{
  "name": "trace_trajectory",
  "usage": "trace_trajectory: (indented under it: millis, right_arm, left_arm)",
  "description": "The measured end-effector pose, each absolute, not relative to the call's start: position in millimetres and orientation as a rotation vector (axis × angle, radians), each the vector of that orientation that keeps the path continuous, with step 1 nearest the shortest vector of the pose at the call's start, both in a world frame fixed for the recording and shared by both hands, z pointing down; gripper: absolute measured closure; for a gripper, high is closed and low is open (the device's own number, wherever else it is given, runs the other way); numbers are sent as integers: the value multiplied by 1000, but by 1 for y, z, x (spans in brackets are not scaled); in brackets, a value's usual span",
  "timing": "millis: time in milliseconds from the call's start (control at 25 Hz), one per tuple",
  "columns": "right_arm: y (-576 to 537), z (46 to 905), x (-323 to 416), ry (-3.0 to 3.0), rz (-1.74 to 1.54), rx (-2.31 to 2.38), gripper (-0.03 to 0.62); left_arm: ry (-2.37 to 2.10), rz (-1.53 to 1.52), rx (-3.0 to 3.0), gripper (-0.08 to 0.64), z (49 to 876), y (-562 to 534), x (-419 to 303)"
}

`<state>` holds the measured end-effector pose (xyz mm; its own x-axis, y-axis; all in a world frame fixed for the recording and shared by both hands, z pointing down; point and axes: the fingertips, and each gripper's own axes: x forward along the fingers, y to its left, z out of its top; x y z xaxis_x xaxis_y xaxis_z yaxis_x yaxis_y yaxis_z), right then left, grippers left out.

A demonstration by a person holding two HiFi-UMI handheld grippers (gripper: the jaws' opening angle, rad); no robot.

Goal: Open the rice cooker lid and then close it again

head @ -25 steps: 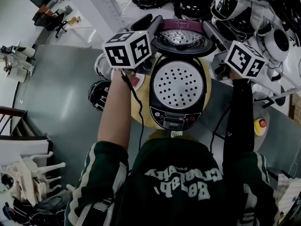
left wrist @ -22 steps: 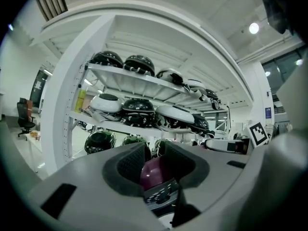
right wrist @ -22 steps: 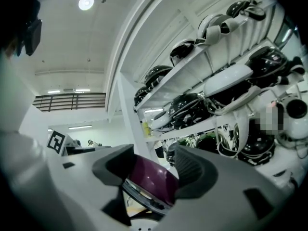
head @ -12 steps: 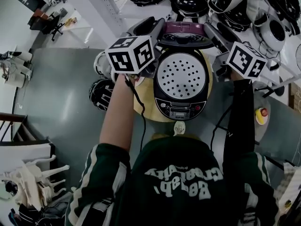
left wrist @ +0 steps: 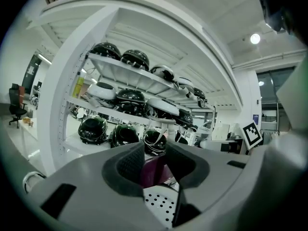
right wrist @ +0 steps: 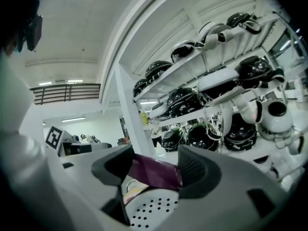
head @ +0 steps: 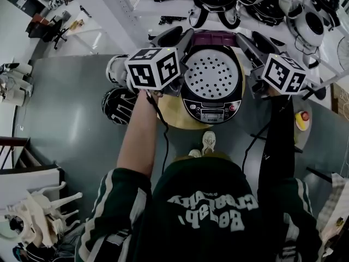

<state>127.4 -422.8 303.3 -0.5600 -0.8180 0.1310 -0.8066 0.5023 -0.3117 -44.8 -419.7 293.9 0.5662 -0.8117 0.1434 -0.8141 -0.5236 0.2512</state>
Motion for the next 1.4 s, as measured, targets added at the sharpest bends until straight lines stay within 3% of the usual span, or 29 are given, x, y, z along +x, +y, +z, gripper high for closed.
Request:
trace_trajectory:
  millis: [760,920,1400]
  right_arm:
    - [-346,357,122,2786,-539,-1616,328]
    - [-330,370,110,2862,-508,-1624,274]
    - [-303,412,100,2908,-588,-1653,264]
  left_arm:
    - [-1202,86,2484,434,352,-352,-43]
    - [-1186,115,2477,434,367,-340,-41]
    - [-1166,221,2441,434,411,-317,-35]
